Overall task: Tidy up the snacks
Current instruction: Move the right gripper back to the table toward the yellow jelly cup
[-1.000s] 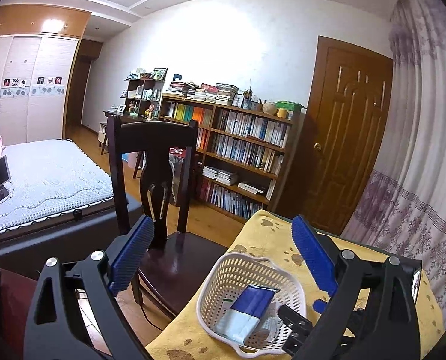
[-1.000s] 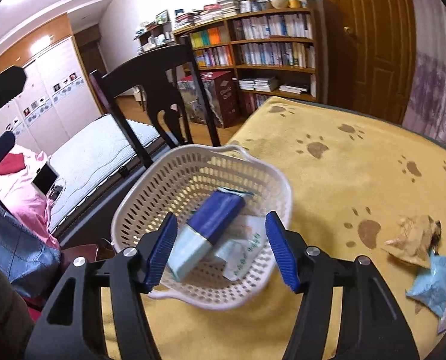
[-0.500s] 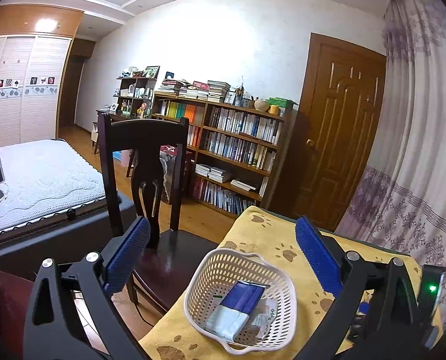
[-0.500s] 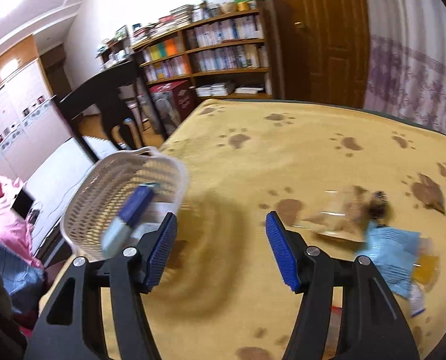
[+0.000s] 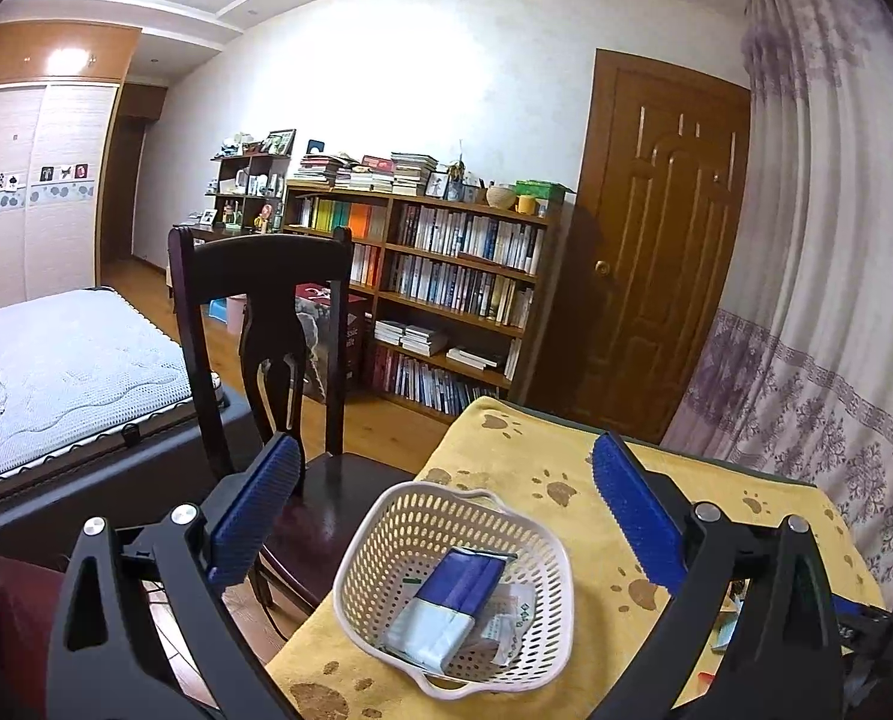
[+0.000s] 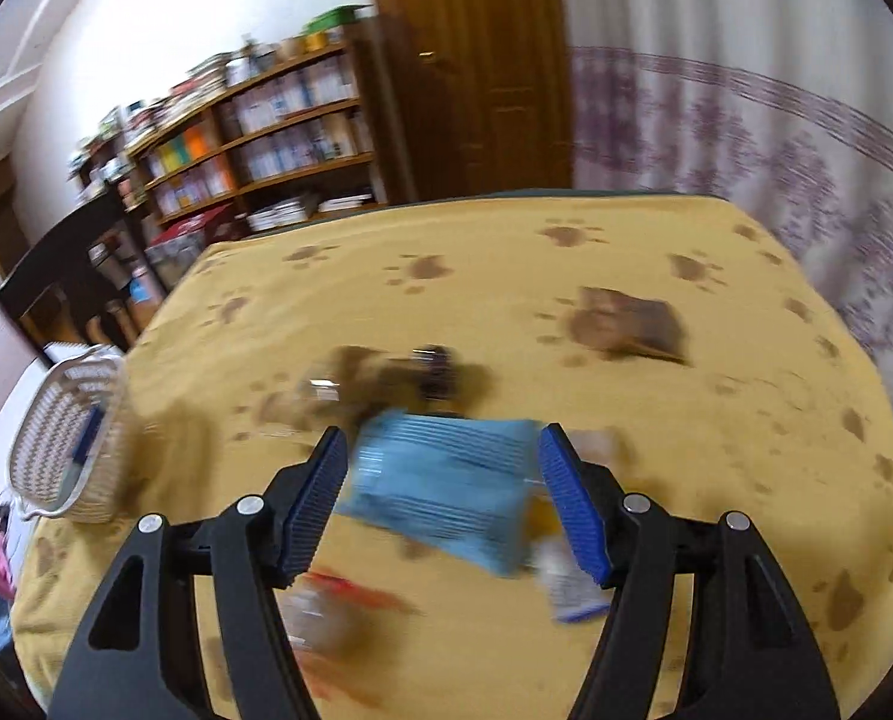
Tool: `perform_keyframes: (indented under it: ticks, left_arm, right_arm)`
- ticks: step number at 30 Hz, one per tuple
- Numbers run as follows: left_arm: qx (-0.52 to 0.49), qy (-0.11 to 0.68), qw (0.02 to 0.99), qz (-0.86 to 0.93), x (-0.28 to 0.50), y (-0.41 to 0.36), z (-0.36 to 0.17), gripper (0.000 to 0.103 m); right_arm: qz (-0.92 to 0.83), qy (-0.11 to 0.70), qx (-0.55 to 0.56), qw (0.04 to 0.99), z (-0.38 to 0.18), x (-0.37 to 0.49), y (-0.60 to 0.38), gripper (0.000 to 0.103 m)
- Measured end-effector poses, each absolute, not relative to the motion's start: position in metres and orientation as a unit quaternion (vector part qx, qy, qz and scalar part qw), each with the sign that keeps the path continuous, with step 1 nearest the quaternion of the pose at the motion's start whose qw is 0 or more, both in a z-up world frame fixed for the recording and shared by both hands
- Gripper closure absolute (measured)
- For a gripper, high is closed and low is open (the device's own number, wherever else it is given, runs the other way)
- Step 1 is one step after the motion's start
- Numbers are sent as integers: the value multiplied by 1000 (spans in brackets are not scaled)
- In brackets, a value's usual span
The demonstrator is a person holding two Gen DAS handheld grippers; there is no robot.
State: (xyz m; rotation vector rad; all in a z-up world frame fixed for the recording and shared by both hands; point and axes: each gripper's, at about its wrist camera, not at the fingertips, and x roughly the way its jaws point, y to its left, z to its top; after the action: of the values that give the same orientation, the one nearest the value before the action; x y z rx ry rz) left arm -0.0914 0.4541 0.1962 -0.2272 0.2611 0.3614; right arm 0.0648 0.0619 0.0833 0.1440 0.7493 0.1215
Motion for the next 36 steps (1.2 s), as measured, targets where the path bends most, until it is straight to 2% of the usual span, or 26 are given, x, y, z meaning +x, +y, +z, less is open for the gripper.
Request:
perform_keyframes:
  ticks: [11,23,26,30,36]
  left_arm:
    - [-99,140,971,166,-84,439,192,3]
    - [-94,147,971,161,-82,435,191,3]
    - [-91,147,972,160,-82,433,192,3]
    - [-88,150,972,157,-79,430,190,3]
    - [-81,155,973,151,-74,423,188,3]
  right_arm:
    - [1,400,109,910,43,64,-1,37]
    - [17,432,82,898,14,93,17,37]
    - [20,433,62,899,11,96,25,40]
    - [25,427,47,903,11,97,31,52]
    - [29,423,43,905,13,90,29,54]
